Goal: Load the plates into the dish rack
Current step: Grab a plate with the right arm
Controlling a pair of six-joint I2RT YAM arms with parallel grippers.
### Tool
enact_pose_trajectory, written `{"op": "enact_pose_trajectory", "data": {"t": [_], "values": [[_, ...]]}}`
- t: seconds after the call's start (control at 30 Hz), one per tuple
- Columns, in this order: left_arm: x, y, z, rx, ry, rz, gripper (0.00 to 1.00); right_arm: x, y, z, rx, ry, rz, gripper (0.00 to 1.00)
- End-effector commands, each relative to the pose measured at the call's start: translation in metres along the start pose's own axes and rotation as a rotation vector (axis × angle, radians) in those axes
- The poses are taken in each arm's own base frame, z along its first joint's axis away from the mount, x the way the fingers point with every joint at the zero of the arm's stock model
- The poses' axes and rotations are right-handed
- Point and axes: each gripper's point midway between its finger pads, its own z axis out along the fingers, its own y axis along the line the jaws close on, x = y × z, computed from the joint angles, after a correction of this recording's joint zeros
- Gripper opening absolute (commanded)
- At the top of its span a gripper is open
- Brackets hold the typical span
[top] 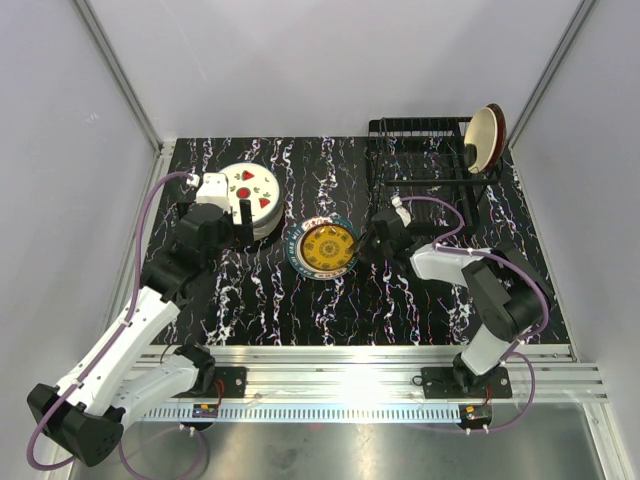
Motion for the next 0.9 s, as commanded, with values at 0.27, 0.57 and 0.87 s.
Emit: {"op": "enact_pose_trajectory", "data": {"t": [0.27,0.57,0.87], "values": [[-0.02,-0.005,-0.006,0.028,-0.06,-0.035,0.99,-0.005,0.004,-0.001,0.031,-0.023,-0.026,0.22],[-0.02,-0.004,-0.007,0.027,-0.061,-0.035,0.99,-0.011,-0.002,-0.017,0.061,-0.052,-0.041,0.09],[-0.019,-0.004,-0.005,0.02,-0.055,-0.031,0.99,-0.025,0.013,-0.032,0.034,-0.088,-0.036,0.0]]}}
